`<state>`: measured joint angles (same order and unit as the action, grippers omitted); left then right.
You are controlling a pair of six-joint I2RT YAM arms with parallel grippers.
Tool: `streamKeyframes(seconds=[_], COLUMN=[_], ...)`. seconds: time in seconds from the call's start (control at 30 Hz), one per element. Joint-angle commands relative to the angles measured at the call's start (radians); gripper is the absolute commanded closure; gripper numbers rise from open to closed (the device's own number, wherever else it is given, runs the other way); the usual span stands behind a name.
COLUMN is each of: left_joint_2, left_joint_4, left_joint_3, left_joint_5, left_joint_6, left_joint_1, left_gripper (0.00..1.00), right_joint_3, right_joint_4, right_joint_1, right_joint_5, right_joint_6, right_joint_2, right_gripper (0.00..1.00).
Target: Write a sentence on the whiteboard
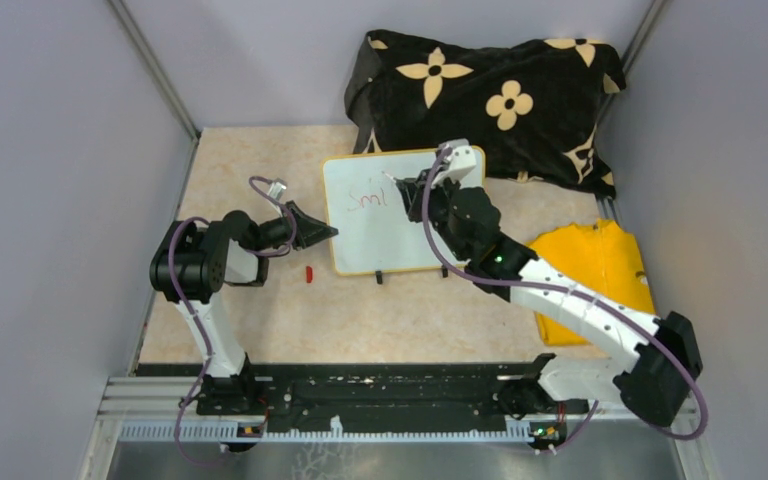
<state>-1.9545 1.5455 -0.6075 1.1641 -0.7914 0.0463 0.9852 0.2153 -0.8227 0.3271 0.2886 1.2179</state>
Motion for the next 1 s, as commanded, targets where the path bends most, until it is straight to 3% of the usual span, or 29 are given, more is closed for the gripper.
streamKeyframes(seconds=[0.0, 0.33, 0.97], left_joint_2=[-0.012, -0.012, -0.012], left_joint_4=[0.053, 0.051, 0.044], left_joint_3=[-0.017, -0.018, -0.021], left_joint_5=[-0.006, -0.006, -0.006], left_joint_6=[0.014, 0.012, 0.011], left_joint_1=[0.006, 0.005, 0.006], left_gripper=[0.89, 0.89, 0.90], right_joint_3=[-0.078, -0.306, -0.256], right_joint_4=[-0.030, -0.077, 0.022], right_joint_1=[-0.009, 0.019, 0.061], right_joint_5=[0.086, 0.201, 0.243], right_joint_6=[0.002, 0.075, 0.084], right_joint_2=[-0.114, -0.260, -0.139], right_gripper=[1.00, 1.00, 1.00])
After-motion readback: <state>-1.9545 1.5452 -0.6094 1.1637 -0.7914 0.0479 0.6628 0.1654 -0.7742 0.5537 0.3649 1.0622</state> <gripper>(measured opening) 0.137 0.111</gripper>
